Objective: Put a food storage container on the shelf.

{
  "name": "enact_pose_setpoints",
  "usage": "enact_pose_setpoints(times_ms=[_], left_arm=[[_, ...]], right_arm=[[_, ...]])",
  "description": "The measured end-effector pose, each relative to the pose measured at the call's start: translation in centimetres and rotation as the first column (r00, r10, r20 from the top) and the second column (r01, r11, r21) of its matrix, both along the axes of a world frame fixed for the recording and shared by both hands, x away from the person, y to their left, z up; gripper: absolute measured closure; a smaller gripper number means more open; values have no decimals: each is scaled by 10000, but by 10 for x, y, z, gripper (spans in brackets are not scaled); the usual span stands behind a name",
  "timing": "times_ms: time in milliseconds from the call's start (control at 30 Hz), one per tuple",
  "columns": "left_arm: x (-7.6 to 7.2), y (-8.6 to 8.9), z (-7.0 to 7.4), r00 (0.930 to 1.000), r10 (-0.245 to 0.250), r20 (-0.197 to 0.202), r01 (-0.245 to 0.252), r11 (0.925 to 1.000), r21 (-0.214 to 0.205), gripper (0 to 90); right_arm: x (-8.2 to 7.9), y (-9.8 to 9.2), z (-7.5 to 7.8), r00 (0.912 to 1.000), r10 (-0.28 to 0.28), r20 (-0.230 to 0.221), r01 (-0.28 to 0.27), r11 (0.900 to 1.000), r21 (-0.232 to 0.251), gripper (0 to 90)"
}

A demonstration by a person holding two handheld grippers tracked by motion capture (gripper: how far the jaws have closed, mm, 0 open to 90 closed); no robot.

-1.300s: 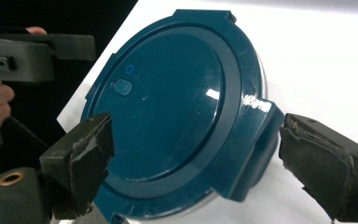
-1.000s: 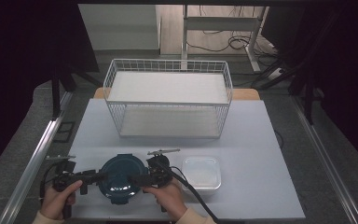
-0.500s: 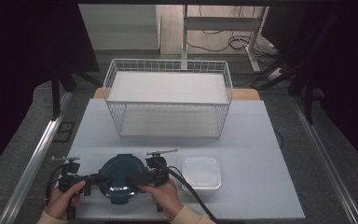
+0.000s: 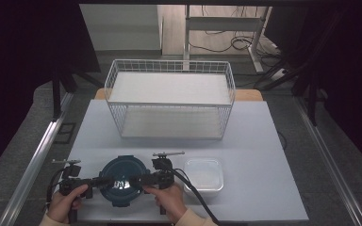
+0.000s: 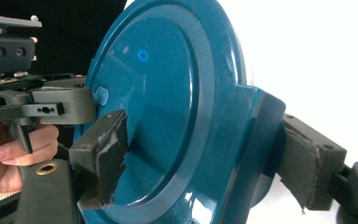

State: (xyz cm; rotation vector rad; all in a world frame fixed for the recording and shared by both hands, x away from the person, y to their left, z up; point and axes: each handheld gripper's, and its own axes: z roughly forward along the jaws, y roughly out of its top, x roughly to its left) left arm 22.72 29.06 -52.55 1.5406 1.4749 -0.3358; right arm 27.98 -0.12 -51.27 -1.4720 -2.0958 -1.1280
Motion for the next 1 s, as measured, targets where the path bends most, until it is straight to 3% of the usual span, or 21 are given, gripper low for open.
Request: enact_pose_setpoints(times_ms=[800,1000], left_arm=[[-15,-3,15,9986,278,450,-293,9990,333,364],[-15,-4,17,9982,301,522,-317,9990,309,367]], right_arm=[[-10,-9,11,9991,34,430,-44,9997,234,332],[-10,-10,15,9973,31,740,-45,9998,186,341]])
